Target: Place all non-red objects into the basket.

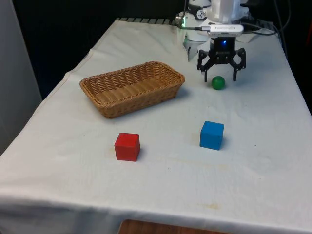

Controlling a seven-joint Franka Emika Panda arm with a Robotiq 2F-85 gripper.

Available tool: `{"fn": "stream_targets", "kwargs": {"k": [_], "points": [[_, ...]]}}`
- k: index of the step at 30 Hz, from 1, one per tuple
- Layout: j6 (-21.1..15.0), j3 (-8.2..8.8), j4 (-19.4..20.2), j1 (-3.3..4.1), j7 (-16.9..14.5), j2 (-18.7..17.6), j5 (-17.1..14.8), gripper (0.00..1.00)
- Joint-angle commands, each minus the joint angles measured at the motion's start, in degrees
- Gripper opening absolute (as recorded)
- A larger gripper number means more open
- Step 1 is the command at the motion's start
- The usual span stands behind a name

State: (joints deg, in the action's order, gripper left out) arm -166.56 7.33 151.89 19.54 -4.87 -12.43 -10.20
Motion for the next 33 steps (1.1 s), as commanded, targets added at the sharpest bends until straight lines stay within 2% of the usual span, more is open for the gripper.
{"fn": "stream_targets", "kwargs": {"k": [1, 3, 4, 5, 8, 11, 12, 13, 19, 20, 21, 26, 29, 30, 33], "points": [[-0.6, -1.66, 0.0, -0.86, -1.2, 0.1, -2.2, 1.0], [-0.7, -1.89, -0.2, -0.97, -1.3, -0.4, -2.3, 1.0], [-0.1, -0.06, -0.1, 0.0, 0.0, -0.4, 0.0, 1.0], [-0.7, -2.01, -0.2, -1.03, -1.3, -0.6, -2.4, 1.0], [-1.1, -2.06, -0.5, -1.09, -1.2, -1.5, -2.2, 1.0], [-1.9, -1.95, -0.6, -1.03, -1.0, -2.2, -1.9, 1.0], [-1.5, -0.23, -0.6, 0.0, 0.1, -2.6, 0.0, 1.0], [-2.0, -1.83, -0.6, -0.92, -0.9, -2.3, -1.7, 1.0], [-1.7, -1.09, -0.6, -0.63, -0.6, -1.9, -0.9, 1.0], [-1.9, -0.23, -0.7, 0.0, 0.1, -2.6, 0.0, 1.0], [-1.4, -0.97, -0.5, -0.63, -0.6, -1.5, -0.9, 1.0], [0.1, -0.4, -0.1, -0.63, -0.7, 0.9, -0.7, 1.0], [0.3, 0.23, 0.1, -0.23, -0.1, 1.1, 0.0, 1.0], [0.4, -0.17, 0.4, -0.4, -0.6, 1.5, -0.6, 1.0], [0.2, -0.11, 0.8, -0.29, -0.4, 1.7, -0.4, 1.0]]}}
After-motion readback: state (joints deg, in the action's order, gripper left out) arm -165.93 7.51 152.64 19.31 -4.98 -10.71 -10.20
